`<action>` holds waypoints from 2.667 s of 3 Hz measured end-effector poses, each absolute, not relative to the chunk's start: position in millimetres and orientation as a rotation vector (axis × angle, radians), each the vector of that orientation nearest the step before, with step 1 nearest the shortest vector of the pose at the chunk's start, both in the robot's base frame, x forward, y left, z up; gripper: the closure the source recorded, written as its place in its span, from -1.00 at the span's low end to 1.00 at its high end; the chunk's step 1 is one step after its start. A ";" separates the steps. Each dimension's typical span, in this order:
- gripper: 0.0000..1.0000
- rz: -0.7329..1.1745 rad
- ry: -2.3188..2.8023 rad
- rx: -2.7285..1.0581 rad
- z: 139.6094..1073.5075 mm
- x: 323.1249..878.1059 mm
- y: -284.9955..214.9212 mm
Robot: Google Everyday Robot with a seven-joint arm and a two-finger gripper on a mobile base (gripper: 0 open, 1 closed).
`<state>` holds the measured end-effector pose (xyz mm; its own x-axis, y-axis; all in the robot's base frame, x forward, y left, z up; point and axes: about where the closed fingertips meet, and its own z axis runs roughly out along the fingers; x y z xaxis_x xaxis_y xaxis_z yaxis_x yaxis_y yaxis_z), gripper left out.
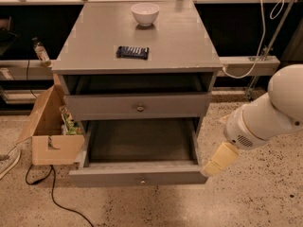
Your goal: Close middle drawer
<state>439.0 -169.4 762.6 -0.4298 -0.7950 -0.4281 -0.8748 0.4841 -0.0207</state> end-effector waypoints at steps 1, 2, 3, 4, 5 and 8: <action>-1.00 0.250 2.326 -1.376 771.1 448.7 -170.2; -1.00 0.265 2.333 -1.378 763.1 446.3 -169.4; -1.00 0.359 2.362 -1.348 701.1 442.0 -164.1; -1.00 0.436 2.383 -1.325 632.6 438.1 -162.9; -1.00 0.510 2.441 -1.330 553.9 436.3 -157.6; -0.01 0.592 2.530 -1.361 425.7 443.2 -119.8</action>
Offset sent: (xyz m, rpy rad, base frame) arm 0.0108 -0.0006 0.0075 -0.0008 -0.0469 -0.0124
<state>443.2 -119.8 425.7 -0.5525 -0.7501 -0.3635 -0.8335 0.4934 0.2488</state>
